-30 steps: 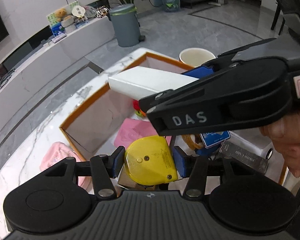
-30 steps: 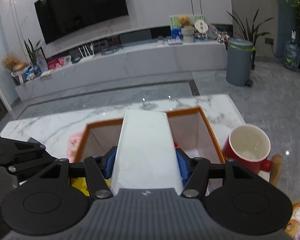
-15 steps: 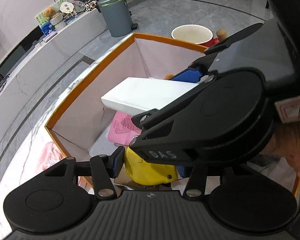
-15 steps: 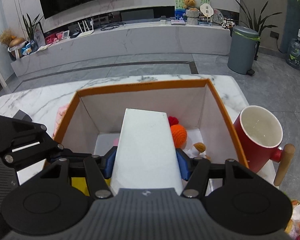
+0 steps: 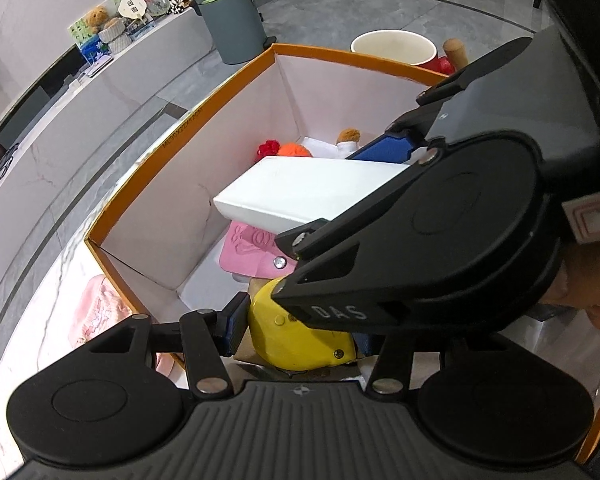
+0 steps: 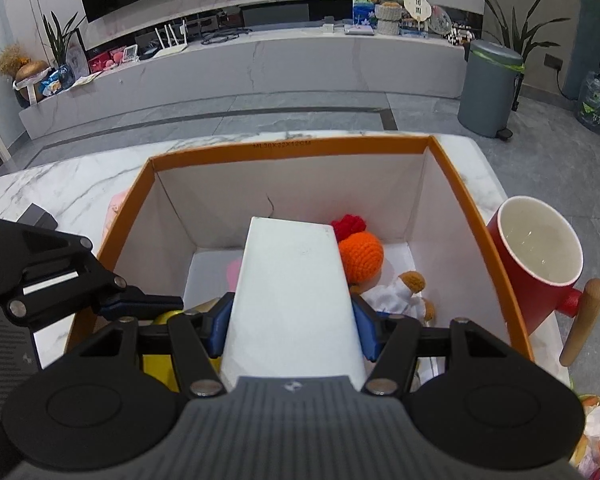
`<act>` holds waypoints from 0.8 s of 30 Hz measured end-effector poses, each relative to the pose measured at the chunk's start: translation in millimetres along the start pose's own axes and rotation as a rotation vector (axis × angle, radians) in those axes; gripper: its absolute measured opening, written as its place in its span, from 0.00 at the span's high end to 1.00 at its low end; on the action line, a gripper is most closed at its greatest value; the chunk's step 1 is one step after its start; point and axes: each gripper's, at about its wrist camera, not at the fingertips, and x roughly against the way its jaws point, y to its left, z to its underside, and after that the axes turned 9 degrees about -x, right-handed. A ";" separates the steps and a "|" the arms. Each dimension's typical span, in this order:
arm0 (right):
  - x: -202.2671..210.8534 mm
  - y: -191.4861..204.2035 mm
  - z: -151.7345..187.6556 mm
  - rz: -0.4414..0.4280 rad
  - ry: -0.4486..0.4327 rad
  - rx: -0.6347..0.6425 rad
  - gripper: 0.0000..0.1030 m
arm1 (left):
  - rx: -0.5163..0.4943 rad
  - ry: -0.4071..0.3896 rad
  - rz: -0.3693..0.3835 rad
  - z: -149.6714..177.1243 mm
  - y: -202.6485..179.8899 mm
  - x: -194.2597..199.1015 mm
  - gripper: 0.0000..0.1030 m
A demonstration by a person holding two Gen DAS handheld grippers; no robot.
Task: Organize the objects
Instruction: 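Lower the tape measure into the orange box with the left tool while the right tool lowers the white box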
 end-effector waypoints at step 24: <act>-31.2 -4.0 -8.1 -0.021 0.082 -0.047 0.40 | 0.017 0.039 -0.005 -6.7 12.0 -14.4 0.42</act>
